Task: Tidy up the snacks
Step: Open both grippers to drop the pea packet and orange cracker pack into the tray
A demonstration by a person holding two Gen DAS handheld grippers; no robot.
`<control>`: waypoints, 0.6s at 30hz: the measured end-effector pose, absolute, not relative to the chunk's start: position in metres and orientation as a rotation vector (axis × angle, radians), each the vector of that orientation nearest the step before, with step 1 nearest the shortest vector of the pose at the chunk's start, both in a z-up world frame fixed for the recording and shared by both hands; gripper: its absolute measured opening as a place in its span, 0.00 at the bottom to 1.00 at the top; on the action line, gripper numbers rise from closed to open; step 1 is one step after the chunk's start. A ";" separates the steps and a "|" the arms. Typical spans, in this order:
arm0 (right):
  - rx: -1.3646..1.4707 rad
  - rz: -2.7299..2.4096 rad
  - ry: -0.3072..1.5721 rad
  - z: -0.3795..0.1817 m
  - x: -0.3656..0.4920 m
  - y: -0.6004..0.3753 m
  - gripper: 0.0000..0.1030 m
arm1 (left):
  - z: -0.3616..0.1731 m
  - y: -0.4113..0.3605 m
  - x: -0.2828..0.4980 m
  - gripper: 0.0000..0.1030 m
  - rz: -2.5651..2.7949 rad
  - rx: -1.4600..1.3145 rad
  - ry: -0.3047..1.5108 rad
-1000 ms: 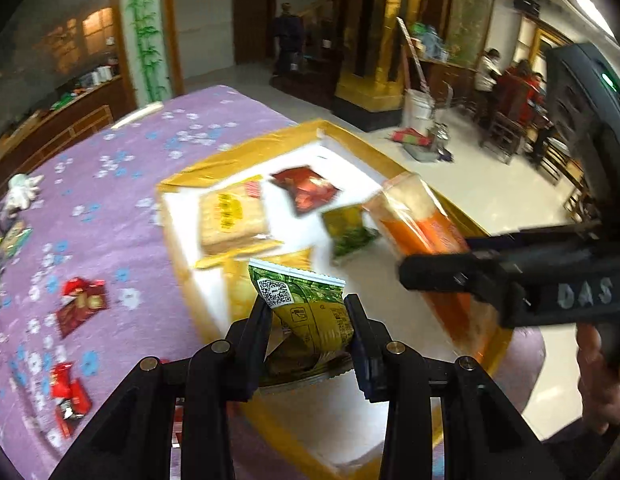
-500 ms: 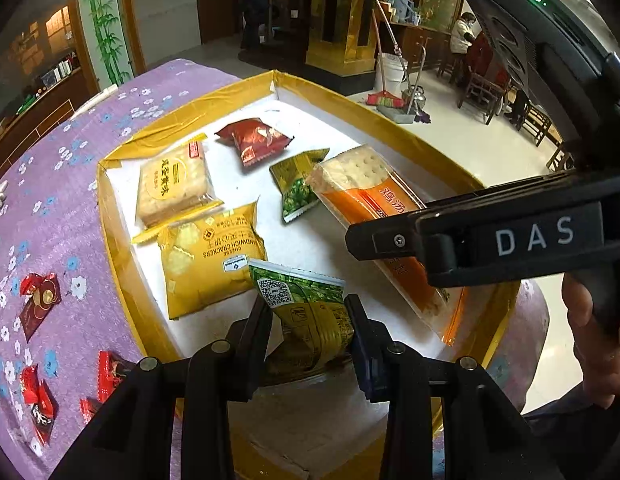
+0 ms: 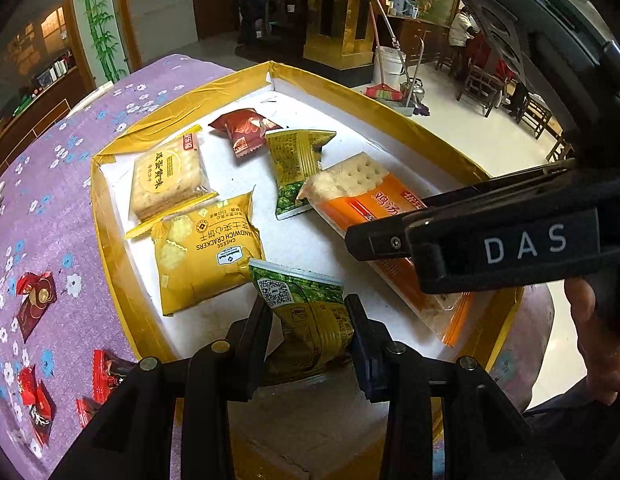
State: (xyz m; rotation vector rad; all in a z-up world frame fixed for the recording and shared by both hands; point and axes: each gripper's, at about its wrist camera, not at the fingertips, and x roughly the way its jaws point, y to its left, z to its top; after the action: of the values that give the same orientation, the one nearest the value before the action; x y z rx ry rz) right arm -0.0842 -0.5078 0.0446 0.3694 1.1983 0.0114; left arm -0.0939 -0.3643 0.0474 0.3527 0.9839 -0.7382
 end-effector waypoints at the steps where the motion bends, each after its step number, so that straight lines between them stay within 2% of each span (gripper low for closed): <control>1: 0.368 0.011 1.200 0.045 -0.084 -0.508 0.56 | 0.048 -0.365 -0.094 0.37 -0.741 0.354 0.982; 7: 0.353 0.013 1.187 0.050 -0.086 -0.506 0.56 | 0.048 -0.365 -0.097 0.38 -0.741 0.359 0.983; 12: 0.359 -0.003 1.164 0.056 -0.090 -0.508 0.57 | 0.054 -0.362 -0.101 0.52 -0.744 0.352 0.958; 16: 0.364 -0.023 1.127 0.063 -0.095 -0.509 0.58 | 0.059 -0.359 -0.103 0.54 -0.747 0.347 0.935; 18: 0.346 -0.032 1.099 0.070 -0.097 -0.506 0.65 | 0.062 -0.357 -0.104 0.54 -0.744 0.339 0.923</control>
State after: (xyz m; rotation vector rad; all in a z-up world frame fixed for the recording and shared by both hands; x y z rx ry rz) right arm -0.0973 -0.5058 0.0695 0.3462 1.0993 -0.0319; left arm -0.1041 -0.3567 0.0619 0.3385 0.9230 -0.7437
